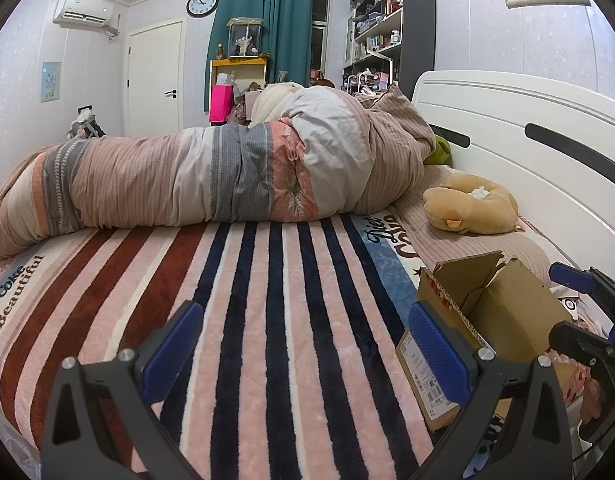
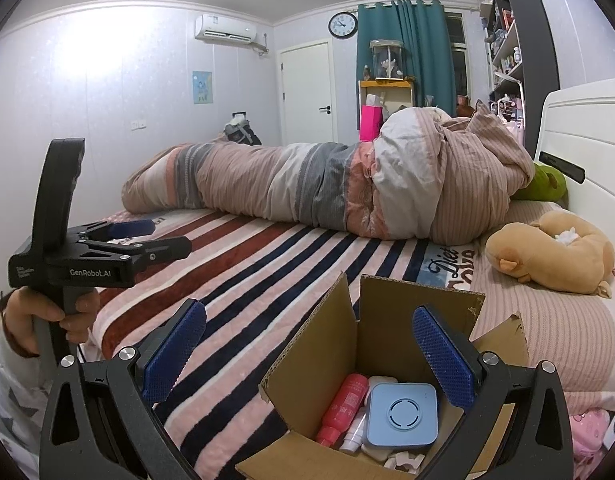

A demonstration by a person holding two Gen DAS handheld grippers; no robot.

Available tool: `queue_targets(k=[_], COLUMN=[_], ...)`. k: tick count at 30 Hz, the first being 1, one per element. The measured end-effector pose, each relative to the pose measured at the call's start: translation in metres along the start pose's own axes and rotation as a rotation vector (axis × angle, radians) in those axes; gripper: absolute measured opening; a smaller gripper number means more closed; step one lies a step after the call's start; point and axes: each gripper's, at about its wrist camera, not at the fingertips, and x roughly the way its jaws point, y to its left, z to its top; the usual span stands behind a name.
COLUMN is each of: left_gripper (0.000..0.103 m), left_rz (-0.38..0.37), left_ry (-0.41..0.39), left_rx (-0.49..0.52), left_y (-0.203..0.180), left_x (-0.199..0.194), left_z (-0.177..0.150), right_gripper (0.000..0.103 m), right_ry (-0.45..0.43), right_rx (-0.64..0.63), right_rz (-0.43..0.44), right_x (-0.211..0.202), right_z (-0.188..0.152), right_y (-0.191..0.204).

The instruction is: Organize rigid objects

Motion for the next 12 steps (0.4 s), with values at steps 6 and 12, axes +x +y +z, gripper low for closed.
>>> queue_targets(k=[6, 12], left_gripper=[0.102, 0.102], left_rz=[0.003, 0.002], left_ry=[0.0, -0.003], left_rx=[-0.001, -0.003], left_y=[0.0, 0.0007], left_x=[0.0003, -0.0003], left_z=[0.0, 0.0001], right_gripper=[0.103, 0.103], right_ry=[0.003, 0.004], right_rx=[0.001, 0.0], right_rz=[0.0, 0.0], right_x=[0.0004, 0.0003], right_z=[-0.0033, -0.0031], right_y=[0.0001, 0.0005])
